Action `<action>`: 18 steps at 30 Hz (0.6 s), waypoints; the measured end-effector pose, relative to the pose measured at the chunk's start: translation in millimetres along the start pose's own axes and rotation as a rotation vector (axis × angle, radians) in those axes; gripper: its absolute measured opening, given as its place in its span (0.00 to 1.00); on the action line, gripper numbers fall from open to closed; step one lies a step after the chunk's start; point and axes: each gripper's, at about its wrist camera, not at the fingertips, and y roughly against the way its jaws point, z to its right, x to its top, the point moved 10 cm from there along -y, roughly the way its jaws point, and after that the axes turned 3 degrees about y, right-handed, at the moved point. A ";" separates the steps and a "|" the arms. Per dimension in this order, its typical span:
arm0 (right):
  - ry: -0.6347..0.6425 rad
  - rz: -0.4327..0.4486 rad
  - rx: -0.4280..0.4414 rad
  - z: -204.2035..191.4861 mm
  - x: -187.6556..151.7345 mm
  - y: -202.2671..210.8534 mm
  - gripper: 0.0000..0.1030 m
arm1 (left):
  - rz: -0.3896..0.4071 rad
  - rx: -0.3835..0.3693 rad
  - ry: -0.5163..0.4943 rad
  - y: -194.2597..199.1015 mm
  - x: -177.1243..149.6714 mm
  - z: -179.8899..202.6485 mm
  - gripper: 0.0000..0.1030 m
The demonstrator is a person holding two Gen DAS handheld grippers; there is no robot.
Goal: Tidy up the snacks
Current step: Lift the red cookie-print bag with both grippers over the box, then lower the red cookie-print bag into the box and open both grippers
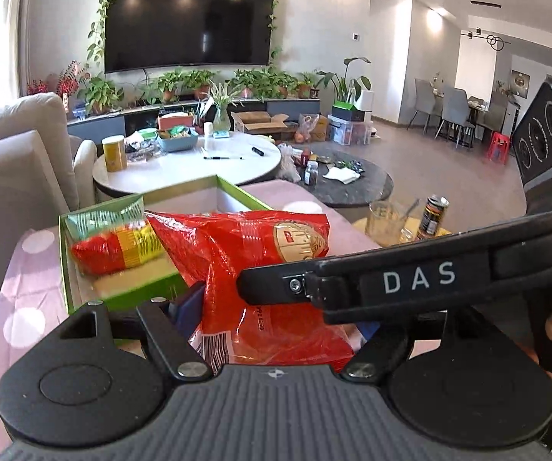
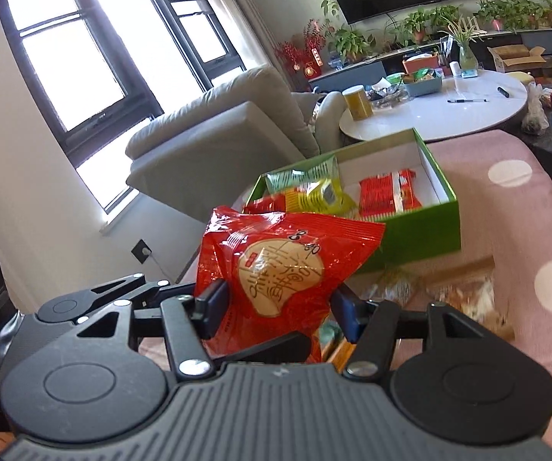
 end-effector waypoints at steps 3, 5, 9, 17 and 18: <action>0.029 0.011 0.005 5.8 10.7 -3.7 0.50 | 0.005 0.006 -0.004 -11.2 9.9 0.0 0.71; 0.032 0.015 0.006 11.4 16.8 -6.0 0.50 | 0.007 0.007 -0.002 -18.9 15.0 -0.4 0.71; 0.048 0.017 -0.001 21.0 27.3 -12.8 0.50 | 0.005 0.011 0.026 -36.1 22.6 -4.1 0.71; 0.068 0.034 0.014 45.9 65.4 -34.5 0.50 | 0.030 0.017 0.070 -73.5 63.0 -17.3 0.71; 0.070 0.041 0.016 48.7 71.8 -37.3 0.50 | 0.035 0.018 0.075 -79.5 70.3 -20.1 0.71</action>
